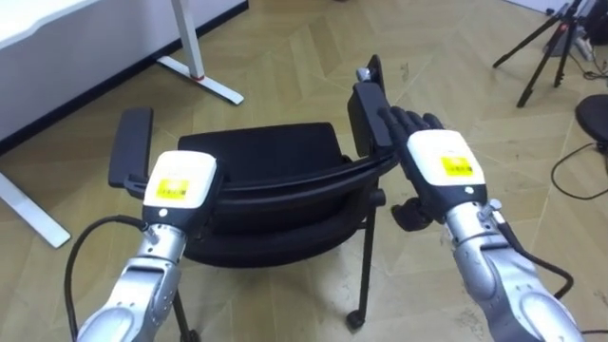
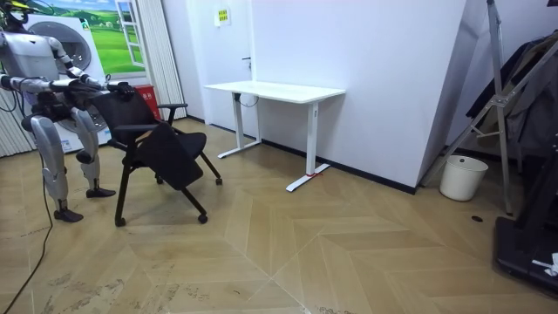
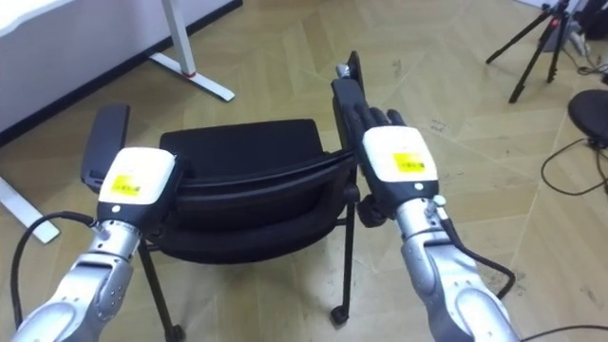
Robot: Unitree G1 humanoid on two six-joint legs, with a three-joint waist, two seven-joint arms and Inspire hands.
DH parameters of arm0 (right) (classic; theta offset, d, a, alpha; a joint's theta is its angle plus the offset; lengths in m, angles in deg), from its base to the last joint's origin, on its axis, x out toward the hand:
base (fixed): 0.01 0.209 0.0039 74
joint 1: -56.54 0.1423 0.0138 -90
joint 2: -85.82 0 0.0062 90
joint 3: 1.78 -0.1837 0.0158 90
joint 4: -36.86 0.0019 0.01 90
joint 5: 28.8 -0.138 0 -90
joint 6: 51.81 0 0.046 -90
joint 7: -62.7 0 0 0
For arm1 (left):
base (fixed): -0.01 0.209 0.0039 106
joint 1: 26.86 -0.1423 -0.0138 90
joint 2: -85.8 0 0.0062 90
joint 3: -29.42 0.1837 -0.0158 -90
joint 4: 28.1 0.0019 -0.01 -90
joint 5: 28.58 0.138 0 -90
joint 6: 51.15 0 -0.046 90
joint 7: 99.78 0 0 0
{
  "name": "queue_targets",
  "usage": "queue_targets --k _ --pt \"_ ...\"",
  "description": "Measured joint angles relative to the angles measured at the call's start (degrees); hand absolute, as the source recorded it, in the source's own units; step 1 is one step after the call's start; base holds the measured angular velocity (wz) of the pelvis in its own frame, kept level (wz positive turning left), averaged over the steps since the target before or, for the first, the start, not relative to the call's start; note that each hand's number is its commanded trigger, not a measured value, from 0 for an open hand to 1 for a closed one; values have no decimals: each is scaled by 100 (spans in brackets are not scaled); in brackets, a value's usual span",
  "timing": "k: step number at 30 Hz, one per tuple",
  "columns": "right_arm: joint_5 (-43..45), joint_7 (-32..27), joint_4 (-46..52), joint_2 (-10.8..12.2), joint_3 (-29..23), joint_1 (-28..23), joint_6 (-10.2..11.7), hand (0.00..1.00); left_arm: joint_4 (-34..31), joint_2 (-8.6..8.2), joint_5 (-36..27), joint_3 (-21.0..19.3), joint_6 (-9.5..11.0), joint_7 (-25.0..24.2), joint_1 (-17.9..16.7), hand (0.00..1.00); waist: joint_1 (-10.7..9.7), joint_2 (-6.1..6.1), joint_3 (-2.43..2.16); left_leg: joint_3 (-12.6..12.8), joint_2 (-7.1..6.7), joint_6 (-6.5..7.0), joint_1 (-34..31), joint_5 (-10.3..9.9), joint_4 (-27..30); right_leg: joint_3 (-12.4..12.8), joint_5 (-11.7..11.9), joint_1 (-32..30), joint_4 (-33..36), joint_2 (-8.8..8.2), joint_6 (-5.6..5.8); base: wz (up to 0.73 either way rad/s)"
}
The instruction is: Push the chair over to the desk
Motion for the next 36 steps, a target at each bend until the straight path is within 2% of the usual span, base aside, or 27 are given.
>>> queue_targets --k 6,13,18,31,36 --pt "82 268 342 -4 -7 53 -98 0 -16 -24 25 46 -14 6 22 100 77 9 -6 -11 0 0 0 0 -3 -7 0 0 -1 0 0 0" --pt "131 318 845 -2 -5 75 -98 0 -28 -31 28 85 -13 -4 57 100 90 9 -5 -61 0 0 -19 0 7 -46 0 7 -3 -1 0 3" --pt "154 337 859 12 104 242 -81 0 -4 -35 29 96 1 -4 80 100 108 7 -5 -63 2 0 -21 0 10 -51 0 2 -4 -2 0 0" --pt "279 537 863 24 284 248 -67 0 -17 -45 32 141 22 -20 136 100 136 4 -2 -117 3 0 -102 0 38 -101 0 -23 -11 -3 0 2" --pt "292 714 738 23 611 248 -69 0 12 -49 51 222 64 -29 224 100 164 -11 7 -230 5 -2 -157 1 74 -218 0 -15 -17 -6 0 11"
